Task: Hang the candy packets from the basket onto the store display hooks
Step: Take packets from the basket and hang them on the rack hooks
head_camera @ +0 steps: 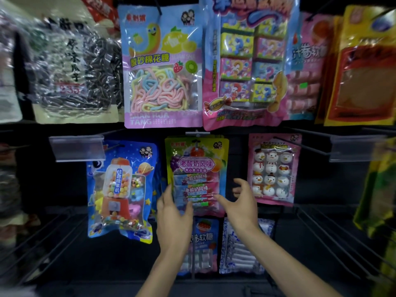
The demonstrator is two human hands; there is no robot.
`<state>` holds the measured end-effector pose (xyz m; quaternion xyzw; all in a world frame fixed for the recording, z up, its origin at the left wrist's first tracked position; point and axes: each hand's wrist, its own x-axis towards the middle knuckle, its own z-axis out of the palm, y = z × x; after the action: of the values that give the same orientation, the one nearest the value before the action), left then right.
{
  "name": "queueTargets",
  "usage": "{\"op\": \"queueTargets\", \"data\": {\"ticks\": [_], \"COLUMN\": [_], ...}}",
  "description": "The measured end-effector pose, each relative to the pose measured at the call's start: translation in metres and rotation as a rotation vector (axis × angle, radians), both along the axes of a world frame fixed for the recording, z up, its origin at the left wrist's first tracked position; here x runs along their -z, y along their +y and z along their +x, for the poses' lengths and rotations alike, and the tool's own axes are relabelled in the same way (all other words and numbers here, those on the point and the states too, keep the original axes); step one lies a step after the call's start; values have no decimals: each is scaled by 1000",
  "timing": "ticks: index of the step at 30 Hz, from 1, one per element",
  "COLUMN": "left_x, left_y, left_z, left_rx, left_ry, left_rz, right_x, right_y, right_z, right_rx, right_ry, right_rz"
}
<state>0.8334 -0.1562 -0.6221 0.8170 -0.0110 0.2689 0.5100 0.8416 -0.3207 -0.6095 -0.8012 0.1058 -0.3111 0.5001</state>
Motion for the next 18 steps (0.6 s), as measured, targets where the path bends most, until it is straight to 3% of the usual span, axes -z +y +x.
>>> {"op": "queueTargets", "data": {"ticks": [10, 18], "left_x": [-5, 27], "left_y": [-10, 10], "left_z": [-66, -158], "left_rx": [120, 279], "left_ry": [-12, -28], "left_rz": [74, 357], "right_x": [-7, 2], "right_y": [-21, -38], "right_z": [-89, -198], "right_rx": [-128, -272], "right_ry": [43, 149], "right_rz": [-124, -393]}}
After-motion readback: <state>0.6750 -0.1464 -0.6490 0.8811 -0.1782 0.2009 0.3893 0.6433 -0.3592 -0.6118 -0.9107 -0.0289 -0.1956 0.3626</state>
